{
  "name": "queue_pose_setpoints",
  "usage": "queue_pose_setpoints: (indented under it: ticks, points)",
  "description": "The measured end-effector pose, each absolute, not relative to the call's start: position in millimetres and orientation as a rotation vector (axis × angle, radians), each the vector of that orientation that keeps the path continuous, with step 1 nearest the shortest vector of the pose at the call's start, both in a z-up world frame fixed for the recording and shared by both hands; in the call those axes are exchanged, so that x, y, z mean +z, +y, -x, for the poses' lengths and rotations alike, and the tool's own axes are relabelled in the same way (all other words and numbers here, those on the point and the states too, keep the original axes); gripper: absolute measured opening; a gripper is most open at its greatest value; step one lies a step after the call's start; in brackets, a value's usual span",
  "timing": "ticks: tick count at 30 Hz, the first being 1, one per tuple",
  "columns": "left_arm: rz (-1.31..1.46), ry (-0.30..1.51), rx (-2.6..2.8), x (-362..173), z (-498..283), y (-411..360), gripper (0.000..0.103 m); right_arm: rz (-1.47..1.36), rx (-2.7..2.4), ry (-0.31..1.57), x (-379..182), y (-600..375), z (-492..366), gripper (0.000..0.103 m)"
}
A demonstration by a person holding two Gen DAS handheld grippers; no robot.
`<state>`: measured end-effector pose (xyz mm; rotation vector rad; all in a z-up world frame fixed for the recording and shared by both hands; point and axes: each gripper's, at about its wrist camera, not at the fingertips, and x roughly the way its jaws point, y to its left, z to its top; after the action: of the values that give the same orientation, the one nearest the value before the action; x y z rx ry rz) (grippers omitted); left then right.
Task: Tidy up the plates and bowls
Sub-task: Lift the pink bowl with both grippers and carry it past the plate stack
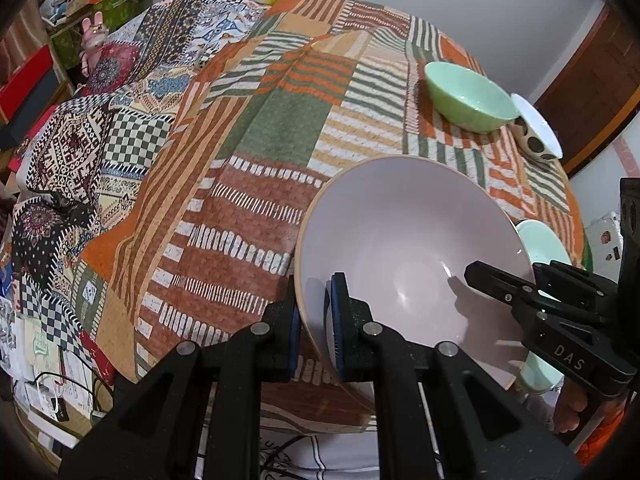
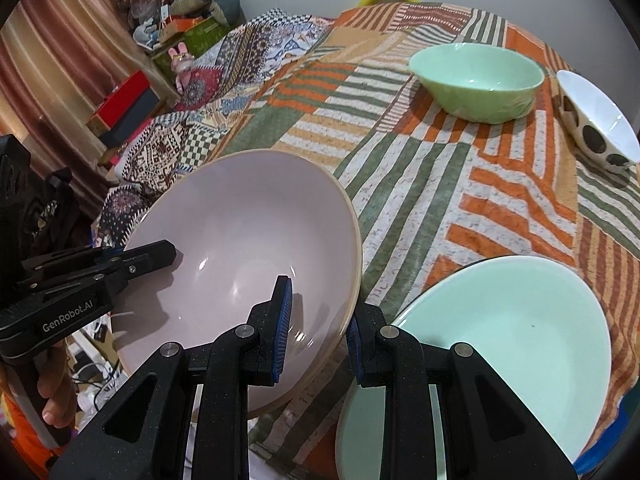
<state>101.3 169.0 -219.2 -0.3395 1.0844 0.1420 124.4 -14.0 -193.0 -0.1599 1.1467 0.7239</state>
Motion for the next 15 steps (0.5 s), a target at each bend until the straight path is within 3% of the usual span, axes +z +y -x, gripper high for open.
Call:
queue_pose_setpoints:
  ticks: [15]
  points:
    - [0.392,1.135,0.153,-243,-100,176,0.013,0.187,0.746,1.180,-208,-6,-123,0.026]
